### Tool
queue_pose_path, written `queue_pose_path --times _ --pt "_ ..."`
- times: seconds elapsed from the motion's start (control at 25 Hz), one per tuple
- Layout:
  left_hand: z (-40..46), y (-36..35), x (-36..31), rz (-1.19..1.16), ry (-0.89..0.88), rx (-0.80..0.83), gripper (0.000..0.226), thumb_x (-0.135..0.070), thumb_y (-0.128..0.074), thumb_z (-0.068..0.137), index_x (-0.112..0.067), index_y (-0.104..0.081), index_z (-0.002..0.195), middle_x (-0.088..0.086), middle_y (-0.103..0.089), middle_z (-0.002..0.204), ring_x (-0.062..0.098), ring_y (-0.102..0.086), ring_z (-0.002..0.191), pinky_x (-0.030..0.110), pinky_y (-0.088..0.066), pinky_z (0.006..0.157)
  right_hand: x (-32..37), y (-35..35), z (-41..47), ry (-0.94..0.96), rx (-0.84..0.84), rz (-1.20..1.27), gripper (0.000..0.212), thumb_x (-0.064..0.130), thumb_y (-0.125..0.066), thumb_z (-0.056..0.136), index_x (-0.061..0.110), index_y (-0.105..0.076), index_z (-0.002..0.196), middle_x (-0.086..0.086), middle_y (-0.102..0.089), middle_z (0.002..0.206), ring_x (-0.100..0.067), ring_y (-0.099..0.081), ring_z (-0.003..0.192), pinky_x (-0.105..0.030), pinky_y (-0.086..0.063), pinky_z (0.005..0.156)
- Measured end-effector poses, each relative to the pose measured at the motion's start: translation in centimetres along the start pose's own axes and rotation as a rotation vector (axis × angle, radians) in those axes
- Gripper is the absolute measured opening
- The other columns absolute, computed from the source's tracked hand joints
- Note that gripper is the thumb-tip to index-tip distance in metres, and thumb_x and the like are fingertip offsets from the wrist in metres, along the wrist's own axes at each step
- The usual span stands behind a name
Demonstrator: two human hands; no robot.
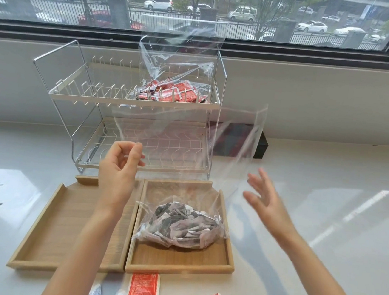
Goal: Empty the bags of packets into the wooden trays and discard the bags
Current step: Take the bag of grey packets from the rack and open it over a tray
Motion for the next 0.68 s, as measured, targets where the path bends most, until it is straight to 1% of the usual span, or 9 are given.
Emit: queue_pose_path --times 0.08,0.12,0.2,0.28,0.4,0.44,0.52,0.6,0.68 --pt "0.1 0.0 0.3 -0.007 -0.011 -0.006 0.015 -0.023 -0.048 0.09 -0.026 -0.051 0.075 -0.005 -0.056 0.071 -0.007 -0.055 0.059 0.006 -0.043 0.061 -3.9 -3.0 -1.3 -0.088 0.064 -0.092 0.085 0.031 -0.069 0.076 0.024 -0.017 0.143 0.002 -0.037 0.146 -0.003 -0.037 0.127 -0.021 -0.029 0.105" --pt "0.1 -0.1 0.6 -0.011 -0.016 -0.003 0.015 -0.024 -0.047 0.09 -0.026 -0.051 0.075 -0.006 -0.057 0.072 -0.007 -0.056 0.06 0.006 -0.044 0.062 -5.3 -4.4 -1.7 -0.123 0.092 -0.116 0.082 0.025 -0.068 0.078 0.024 -0.018 0.143 0.001 -0.036 0.147 -0.006 -0.036 0.129 -0.022 -0.028 0.105" --pt "-0.1 -0.4 1.0 -0.011 -0.013 0.02 0.013 -0.026 -0.047 0.089 -0.026 -0.052 0.077 -0.008 -0.059 0.072 -0.007 -0.057 0.064 0.008 -0.044 0.067 -7.0 -6.3 -1.9 -0.17 0.123 -0.161 0.075 0.025 -0.067 0.08 0.021 -0.025 0.141 -0.001 -0.038 0.146 -0.011 -0.039 0.13 -0.022 -0.029 0.106" --pt "-0.1 -0.8 1.7 -0.019 0.01 0.057 0.012 -0.039 -0.049 0.086 -0.029 -0.053 0.081 -0.012 -0.062 0.074 -0.008 -0.058 0.071 0.011 -0.045 0.073 -7.2 -7.6 -1.6 -0.129 0.147 -0.256 0.065 0.028 -0.062 0.083 0.016 -0.031 0.139 -0.002 -0.04 0.144 -0.012 -0.039 0.13 -0.017 -0.027 0.103" --pt "-0.3 -1.5 3.4 -0.015 0.078 0.187 0.05 -0.075 -0.04 0.067 -0.039 -0.048 0.1 -0.014 -0.062 0.101 -0.01 -0.057 0.094 0.012 -0.044 0.085 -6.8 -9.0 -1.4 -0.053 0.2 -0.338 0.057 0.033 -0.051 0.089 0.017 -0.03 0.14 0.004 -0.038 0.141 -0.001 -0.031 0.124 -0.01 -0.02 0.099" --pt "-0.7 -1.6 4.4 0.001 0.122 0.221 0.061 -0.079 -0.038 0.063 -0.039 -0.044 0.109 -0.013 -0.059 0.113 -0.006 -0.054 0.105 0.012 -0.041 0.091 -7.0 -9.1 -1.5 -0.061 0.222 -0.341 0.06 0.035 -0.052 0.088 0.018 -0.027 0.141 0.009 -0.035 0.138 0.001 -0.028 0.123 -0.011 -0.018 0.101" --pt "-2.4 -1.5 7.1 0.066 0.206 0.295 0.069 -0.07 -0.045 0.068 -0.031 -0.038 0.126 -0.007 -0.051 0.128 0.002 -0.047 0.117 0.01 -0.035 0.094 -7.9 -9.1 -1.9 -0.074 0.273 -0.374 0.072 0.036 -0.059 0.084 0.02 -0.021 0.143 0.012 -0.03 0.136 0.0 -0.026 0.127 -0.015 -0.018 0.106" --pt "-5.0 -1.3 10.2 0.191 0.27 0.396 0.077 -0.062 -0.052 0.066 -0.024 -0.037 0.131 -0.007 -0.046 0.131 0.002 -0.046 0.117 0.007 -0.034 0.093 -8.4 -9.1 -2.0 -0.041 0.297 -0.436 0.078 0.03 -0.064 0.08 0.02 -0.019 0.143 0.007 -0.03 0.142 -0.006 -0.028 0.132 -0.012 -0.017 0.104" --pt "-7.5 -0.9 13.2 0.354 0.305 0.487 0.075 -0.061 -0.047 0.063 -0.024 -0.042 0.128 -0.01 -0.046 0.128 0.007 -0.043 0.121 0.019 -0.031 0.098 -8.6 -9.0 -2.0 -0.019 0.274 -0.479 0.078 0.025 -0.065 0.079 0.018 -0.02 0.142 -0.001 -0.034 0.145 -0.011 -0.031 0.134 -0.008 -0.017 0.1"
Point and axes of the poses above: each hand's wrist, its own z-axis towards the middle knuckle, its own y-axis out of the back of the hand, x = y × z, the point moved 10 cm from there along z, towards the middle knuckle
